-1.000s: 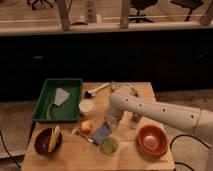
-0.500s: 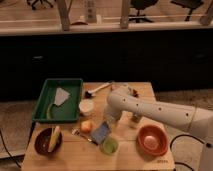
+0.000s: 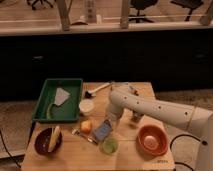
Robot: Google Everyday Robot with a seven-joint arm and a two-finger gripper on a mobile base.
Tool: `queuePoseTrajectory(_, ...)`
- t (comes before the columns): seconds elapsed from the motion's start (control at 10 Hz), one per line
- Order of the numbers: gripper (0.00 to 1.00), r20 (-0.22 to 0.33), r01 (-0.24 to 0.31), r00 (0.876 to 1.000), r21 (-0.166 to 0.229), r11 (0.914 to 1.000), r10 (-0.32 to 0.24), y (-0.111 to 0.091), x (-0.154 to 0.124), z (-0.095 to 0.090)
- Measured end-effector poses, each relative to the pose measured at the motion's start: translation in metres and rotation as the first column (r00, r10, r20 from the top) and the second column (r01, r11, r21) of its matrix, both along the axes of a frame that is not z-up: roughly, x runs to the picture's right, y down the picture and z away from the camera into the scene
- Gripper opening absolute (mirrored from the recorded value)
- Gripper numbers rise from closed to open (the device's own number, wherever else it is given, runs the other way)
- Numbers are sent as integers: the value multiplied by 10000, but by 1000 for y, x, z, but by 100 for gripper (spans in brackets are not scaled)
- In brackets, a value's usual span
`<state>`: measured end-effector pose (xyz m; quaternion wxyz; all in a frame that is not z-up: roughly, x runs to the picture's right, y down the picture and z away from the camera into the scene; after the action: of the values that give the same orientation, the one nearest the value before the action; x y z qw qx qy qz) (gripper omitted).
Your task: Place sponge in table surface
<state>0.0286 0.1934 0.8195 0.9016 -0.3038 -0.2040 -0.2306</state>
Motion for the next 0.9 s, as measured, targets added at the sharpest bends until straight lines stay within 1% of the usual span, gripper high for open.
queuePoseTrajectory(0.6,0,-300,-169,9994,-218,9996,163,-6,13,21)
queuePoseTrajectory(0.9,0,-449,-255,9987,-345,9991,239,-5,21,27)
